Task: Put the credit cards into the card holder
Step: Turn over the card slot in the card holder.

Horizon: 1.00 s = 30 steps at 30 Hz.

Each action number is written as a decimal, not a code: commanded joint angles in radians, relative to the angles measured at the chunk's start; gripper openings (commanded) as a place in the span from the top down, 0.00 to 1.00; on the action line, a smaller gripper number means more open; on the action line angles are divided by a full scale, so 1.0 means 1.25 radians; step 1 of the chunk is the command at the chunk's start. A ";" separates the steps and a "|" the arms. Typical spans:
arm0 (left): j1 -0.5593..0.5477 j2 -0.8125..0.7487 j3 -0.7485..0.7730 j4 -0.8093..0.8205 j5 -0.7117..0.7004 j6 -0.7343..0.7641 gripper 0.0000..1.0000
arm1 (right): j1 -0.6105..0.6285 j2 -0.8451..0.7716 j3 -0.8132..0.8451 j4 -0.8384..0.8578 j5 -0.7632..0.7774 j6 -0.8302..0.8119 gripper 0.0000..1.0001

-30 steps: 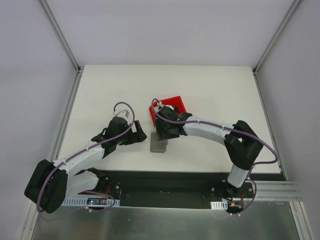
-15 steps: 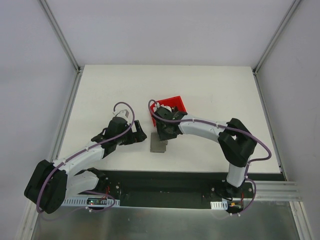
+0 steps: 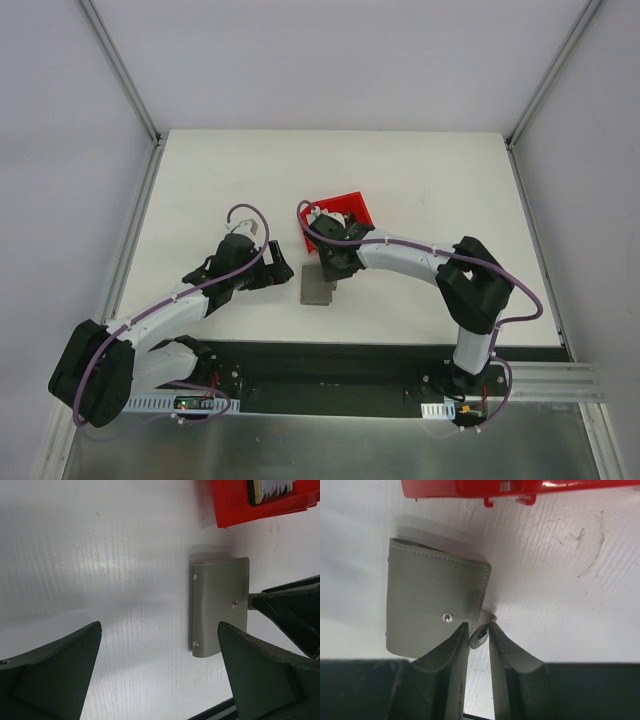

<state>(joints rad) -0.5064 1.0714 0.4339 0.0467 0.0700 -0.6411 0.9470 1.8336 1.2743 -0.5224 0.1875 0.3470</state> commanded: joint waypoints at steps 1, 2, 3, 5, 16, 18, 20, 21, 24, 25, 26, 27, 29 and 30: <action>0.003 -0.010 0.012 0.003 0.002 -0.009 0.01 | 0.003 -0.051 -0.012 -0.029 0.025 -0.005 0.74; 0.003 -0.009 0.012 0.003 0.000 -0.009 0.01 | 0.002 -0.052 -0.018 -0.029 0.028 -0.005 0.74; 0.001 -0.008 0.012 0.003 0.003 -0.007 0.01 | 0.003 -0.054 -0.021 -0.029 0.029 -0.004 0.74; 0.003 -0.009 0.011 0.003 0.003 -0.010 0.01 | 0.002 -0.058 -0.028 -0.028 0.030 -0.003 0.74; 0.003 0.004 0.021 0.004 0.026 0.000 0.01 | -0.011 -0.080 -0.047 -0.004 0.019 -0.011 1.00; 0.003 0.008 0.026 0.003 0.035 0.007 0.01 | -0.015 -0.109 -0.065 0.014 0.015 -0.011 1.00; 0.003 0.008 0.028 0.004 0.038 0.007 0.01 | -0.018 -0.157 -0.090 0.058 -0.010 -0.020 1.00; 0.003 0.008 0.030 0.006 0.040 0.007 0.01 | -0.020 -0.177 -0.109 0.083 -0.030 -0.016 1.00; 0.003 0.034 0.034 0.019 0.064 0.011 0.01 | -0.020 -0.219 -0.128 0.164 -0.102 0.007 1.00; 0.003 0.046 0.038 0.021 0.081 0.013 0.01 | -0.019 -0.224 -0.129 0.185 -0.122 0.012 1.00; 0.003 0.055 0.042 0.026 0.098 0.012 0.01 | -0.020 -0.220 -0.124 0.192 -0.136 0.014 1.00; 0.003 0.061 0.044 0.034 0.116 0.009 0.01 | -0.019 -0.218 -0.114 0.188 -0.141 0.018 1.00; 0.001 0.065 0.044 0.055 0.138 -0.004 0.01 | -0.019 -0.208 -0.105 0.188 -0.172 0.019 1.00; 0.001 0.063 0.042 0.069 0.150 -0.006 0.01 | -0.019 -0.205 -0.104 0.188 -0.177 0.019 0.99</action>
<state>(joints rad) -0.5064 1.1454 0.4530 0.0566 0.1688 -0.6403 0.9222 1.5856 1.1175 -0.3443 0.0612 0.3508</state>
